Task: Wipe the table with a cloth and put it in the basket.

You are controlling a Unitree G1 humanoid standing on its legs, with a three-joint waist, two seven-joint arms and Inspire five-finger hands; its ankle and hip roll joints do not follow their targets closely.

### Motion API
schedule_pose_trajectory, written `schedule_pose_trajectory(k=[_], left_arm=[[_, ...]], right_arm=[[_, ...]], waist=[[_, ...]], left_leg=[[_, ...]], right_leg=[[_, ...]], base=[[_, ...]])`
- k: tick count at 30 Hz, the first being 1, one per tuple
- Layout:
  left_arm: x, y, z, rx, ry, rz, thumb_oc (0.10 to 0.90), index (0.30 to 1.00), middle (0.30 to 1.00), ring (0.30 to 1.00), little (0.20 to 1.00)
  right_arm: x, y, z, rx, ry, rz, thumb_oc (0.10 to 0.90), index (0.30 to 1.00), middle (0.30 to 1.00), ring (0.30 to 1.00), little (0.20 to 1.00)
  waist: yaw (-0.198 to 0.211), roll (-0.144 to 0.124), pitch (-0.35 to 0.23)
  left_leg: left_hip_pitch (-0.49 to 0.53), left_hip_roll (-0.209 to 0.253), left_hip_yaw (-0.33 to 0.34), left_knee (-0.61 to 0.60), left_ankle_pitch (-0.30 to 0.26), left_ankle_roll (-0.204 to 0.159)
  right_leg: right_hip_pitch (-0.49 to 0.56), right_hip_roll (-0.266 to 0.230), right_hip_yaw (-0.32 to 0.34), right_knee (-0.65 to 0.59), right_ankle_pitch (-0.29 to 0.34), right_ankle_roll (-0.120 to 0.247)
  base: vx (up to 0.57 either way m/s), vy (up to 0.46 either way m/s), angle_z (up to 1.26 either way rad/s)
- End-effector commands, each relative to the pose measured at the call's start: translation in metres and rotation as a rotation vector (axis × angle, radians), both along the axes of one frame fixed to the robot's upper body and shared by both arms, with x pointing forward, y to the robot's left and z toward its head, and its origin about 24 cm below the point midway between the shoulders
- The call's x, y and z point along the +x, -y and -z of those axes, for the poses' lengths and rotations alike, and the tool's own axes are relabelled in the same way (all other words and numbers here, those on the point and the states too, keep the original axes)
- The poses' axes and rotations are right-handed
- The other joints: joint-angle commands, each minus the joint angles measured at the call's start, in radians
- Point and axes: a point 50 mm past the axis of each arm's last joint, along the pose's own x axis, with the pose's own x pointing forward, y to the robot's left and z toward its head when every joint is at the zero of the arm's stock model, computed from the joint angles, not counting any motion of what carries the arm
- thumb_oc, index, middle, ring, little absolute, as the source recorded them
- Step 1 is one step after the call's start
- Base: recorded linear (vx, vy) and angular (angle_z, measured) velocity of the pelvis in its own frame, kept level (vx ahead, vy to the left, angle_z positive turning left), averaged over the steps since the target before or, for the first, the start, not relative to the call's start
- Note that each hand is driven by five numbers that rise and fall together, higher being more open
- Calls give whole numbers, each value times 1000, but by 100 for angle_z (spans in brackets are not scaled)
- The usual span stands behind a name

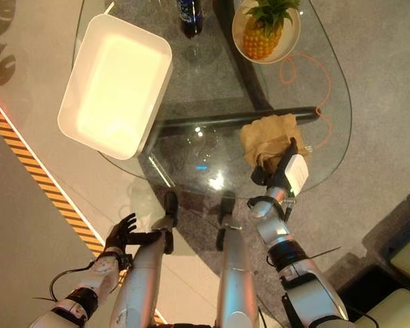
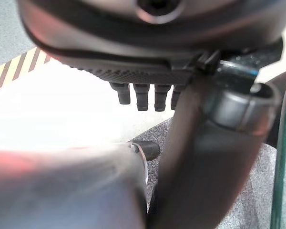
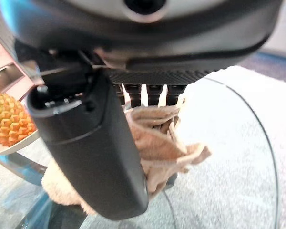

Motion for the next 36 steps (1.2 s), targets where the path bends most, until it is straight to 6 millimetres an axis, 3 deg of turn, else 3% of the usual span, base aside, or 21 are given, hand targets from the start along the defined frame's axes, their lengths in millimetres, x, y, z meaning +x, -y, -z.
schedule_pose_trajectory(k=[1, 15, 16, 18, 30, 36], left_arm=[[-29, -1, 21, -9, -90, -34, 800, 900, 900, 900, 900], [-21, 3, 15, -15, -60, -23, 800, 900, 900, 900, 900], [-18, 5, 12, -17, -50, -16, 800, 900, 900, 900, 900], [-18, 5, 12, -18, -51, -18, 800, 900, 900, 900, 900], [-17, 10, 11, -23, -39, -3, 800, 900, 900, 900, 900], [-16, 12, 10, -28, -29, -8, 800, 900, 900, 900, 900]], right_arm=[[2, 20, -29, -72, 99, 22, 800, 900, 900, 900, 900], [12, 36, -47, -64, 116, 47, 800, 900, 900, 900, 900], [15, 38, -53, -67, 123, 42, 196, 382, 382, 382, 296], [18, 37, -59, -71, 129, 36, 100, 300, 300, 300, 200], [23, 28, -71, -76, 166, -5, 100, 300, 300, 300, 200], [24, 10, -76, -109, 183, -100, 100, 300, 300, 300, 200]], waist=[[5, 6, -15], [18, 11, -15], [22, 14, -15], [26, 16, -15], [33, 22, -15], [32, 17, -15]], left_leg=[[-62, -22, -6, 102, -50, 33], [-111, -28, -14, 113, -49, 37], [-125, -29, -17, 116, -47, 38], [-130, -30, -19, 114, -45, 38], [-154, -36, -19, 119, -48, 38], [-151, -43, -14, 109, -49, 44]], right_leg=[[-4, 6, -44, -4, 21, -2], [-57, 9, -51, 9, 26, -2], [-73, 8, -52, 13, 29, -2], [-80, 8, -54, 15, 30, -2], [-105, 3, -60, 21, 29, -2], [-102, 8, -58, 8, 33, 3]], base=[[9, 11, 3], [0, 1, 1], [0, 0, 0], [0, 0, 0], [0, 13, 1], [2, 43, 0]])
